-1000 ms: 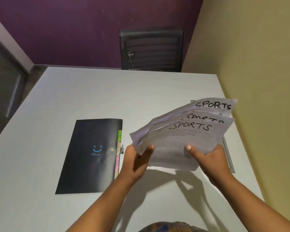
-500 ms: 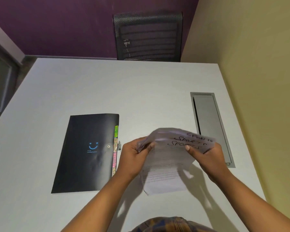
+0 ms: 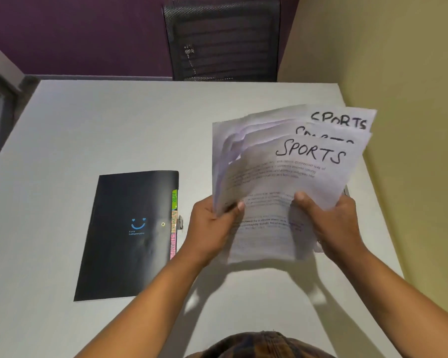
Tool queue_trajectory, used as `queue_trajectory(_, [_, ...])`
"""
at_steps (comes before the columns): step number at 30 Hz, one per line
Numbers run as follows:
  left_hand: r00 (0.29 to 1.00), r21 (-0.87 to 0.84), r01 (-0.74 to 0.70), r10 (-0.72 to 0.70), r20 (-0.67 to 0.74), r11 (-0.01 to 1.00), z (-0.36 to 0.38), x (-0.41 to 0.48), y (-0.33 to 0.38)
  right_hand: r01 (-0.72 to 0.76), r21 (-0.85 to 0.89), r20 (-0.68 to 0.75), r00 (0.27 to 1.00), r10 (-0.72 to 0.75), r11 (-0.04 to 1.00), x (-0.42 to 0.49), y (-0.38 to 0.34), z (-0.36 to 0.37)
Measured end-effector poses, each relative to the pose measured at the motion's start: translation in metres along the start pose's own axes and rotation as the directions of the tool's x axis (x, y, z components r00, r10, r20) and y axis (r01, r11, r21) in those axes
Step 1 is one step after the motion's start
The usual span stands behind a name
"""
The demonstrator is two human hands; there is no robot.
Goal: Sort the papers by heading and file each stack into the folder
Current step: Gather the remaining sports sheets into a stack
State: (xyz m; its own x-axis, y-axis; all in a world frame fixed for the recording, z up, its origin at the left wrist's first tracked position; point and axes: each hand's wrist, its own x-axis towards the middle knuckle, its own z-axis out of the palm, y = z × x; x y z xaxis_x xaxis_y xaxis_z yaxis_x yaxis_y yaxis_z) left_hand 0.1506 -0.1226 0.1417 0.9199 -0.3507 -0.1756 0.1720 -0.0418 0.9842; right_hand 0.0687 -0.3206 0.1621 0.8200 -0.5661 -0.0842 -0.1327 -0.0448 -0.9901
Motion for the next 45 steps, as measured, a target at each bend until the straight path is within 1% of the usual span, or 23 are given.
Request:
queue_trajectory(3, [0.973, 0.098, -0.226, 0.229, -0.013, 0.969, 0.006, 0.006, 0.016, 0.095, -0.019, -0.045, 0.994, -0.096, 0.995, 0.005, -0.009, 0.005])
queue_trajectory(5, [0.955, 0.169, -0.283, 0.293, -0.036, 0.944, 0.007, 0.011, 0.017, 0.141, -0.021, -0.045, 0.989, -0.142, 0.99, 0.009, -0.006, 0.007])
queue_trajectory(6, [0.955, 0.2, -0.278, 0.292, -0.046, 0.94, 0.007, 0.014, 0.014, 0.128, 0.008, -0.008, 0.992, -0.128, 0.992, 0.012, 0.0, 0.006])
queue_trajectory(7, [0.955, 0.222, -0.272, 0.291, -0.056, 0.936, 0.006, 0.018, 0.01, 0.065, 0.02, 0.046, 0.997, -0.066, 0.998, 0.015, 0.008, 0.007])
queue_trajectory(8, [0.955, 0.237, -0.273, 0.291, -0.048, 0.933, 0.004, 0.021, 0.004, -0.013, -0.015, 0.103, 0.995, 0.015, 1.0, 0.017, 0.014, 0.008])
queue_trajectory(9, [0.957, 0.245, -0.274, 0.289, -0.027, 0.93, 0.002, 0.023, 0.0, -0.049, -0.072, 0.118, 0.991, 0.057, 0.996, 0.018, 0.019, 0.01])
queue_trajectory(11, [0.954, 0.254, -0.296, 0.297, 0.035, 0.921, -0.001, 0.027, -0.008, 0.011, -0.11, 0.062, 0.998, -0.004, 0.994, 0.021, 0.032, 0.011])
queue_trajectory(13, [0.953, 0.242, -0.301, 0.295, 0.061, 0.922, -0.004, 0.031, -0.015, 0.036, -0.12, 0.059, 0.998, -0.03, 0.992, 0.024, 0.035, 0.012])
queue_trajectory(16, [0.959, 0.281, -0.28, 0.28, 0.04, 0.918, -0.003, 0.036, -0.021, 0.048, -0.099, 0.063, 0.997, -0.042, 0.994, 0.028, 0.037, 0.011])
queue_trajectory(18, [0.974, 0.227, -0.227, 0.225, 0.032, 0.947, -0.004, 0.037, -0.019, 0.064, -0.093, 0.037, 0.997, -0.061, 0.994, 0.03, 0.034, 0.007])
queue_trajectory(20, [0.96, 0.208, -0.276, 0.279, 0.016, 0.938, -0.007, 0.04, -0.017, 0.123, -0.094, 0.052, 0.992, -0.118, 0.988, 0.031, 0.03, 0.003])
queue_trajectory(22, [0.934, 0.286, -0.349, 0.356, 0.03, 0.892, -0.01, 0.045, -0.017, 0.16, -0.11, 0.101, 0.984, -0.149, 0.981, 0.035, 0.03, 0.002])
queue_trajectory(26, [0.948, 0.338, -0.318, 0.301, 0.103, 0.886, -0.003, 0.054, -0.022, 0.068, -0.098, 0.109, 0.992, -0.057, 0.993, 0.041, 0.041, 0.008])
queue_trajectory(28, [0.949, 0.337, -0.314, 0.297, 0.103, 0.888, -0.002, 0.055, -0.022, 0.037, -0.088, 0.108, 0.994, -0.028, 0.995, 0.04, 0.042, 0.01])
queue_trajectory(30, [0.936, 0.324, -0.349, 0.342, 0.079, 0.88, -0.003, 0.056, -0.016, 0.032, -0.037, 0.062, 0.998, -0.03, 0.999, 0.038, 0.042, 0.008])
queue_trajectory(33, [0.899, 0.346, -0.434, 0.423, 0.111, 0.832, -0.005, 0.059, -0.012, 0.1, -0.036, 0.037, 0.994, -0.099, 0.994, 0.039, 0.045, 0.009])
queue_trajectory(35, [0.922, 0.39, -0.386, 0.364, 0.134, 0.836, -0.004, 0.068, -0.027, 0.081, -0.072, 0.045, 0.996, -0.078, 0.994, 0.043, 0.058, 0.012])
queue_trajectory(37, [0.944, 0.399, -0.328, 0.313, 0.105, 0.856, 0.0, 0.074, -0.04, 0.008, -0.091, 0.041, 0.999, -0.005, 0.996, 0.047, 0.07, 0.018])
queue_trajectory(40, [0.948, 0.398, -0.311, 0.308, 0.074, 0.863, 0.003, 0.074, -0.042, 0.025, -0.11, 0.051, 0.999, -0.02, 0.994, 0.046, 0.072, 0.02])
queue_trajectory(41, [0.959, 0.378, -0.28, 0.278, 0.059, 0.883, 0.002, 0.074, -0.042, 0.037, -0.084, 0.036, 0.999, -0.034, 0.996, 0.045, 0.07, 0.02])
queue_trajectory(43, [0.979, 0.269, -0.203, 0.197, 0.05, 0.942, 0.001, 0.076, -0.046, 0.047, -0.059, 0.032, 0.998, -0.045, 0.997, 0.045, 0.074, 0.02])
queue_trajectory(44, [0.987, 0.248, -0.159, 0.155, 0.038, 0.956, 0.001, 0.078, -0.052, 0.035, -0.09, 0.055, 0.998, -0.03, 0.995, 0.045, 0.08, 0.022])
queue_trajectory(45, [0.994, 0.272, -0.106, 0.102, 0.029, 0.957, 0.002, 0.08, -0.06, 0.007, -0.13, 0.1, 0.995, 0.006, 0.991, 0.047, 0.086, 0.024])
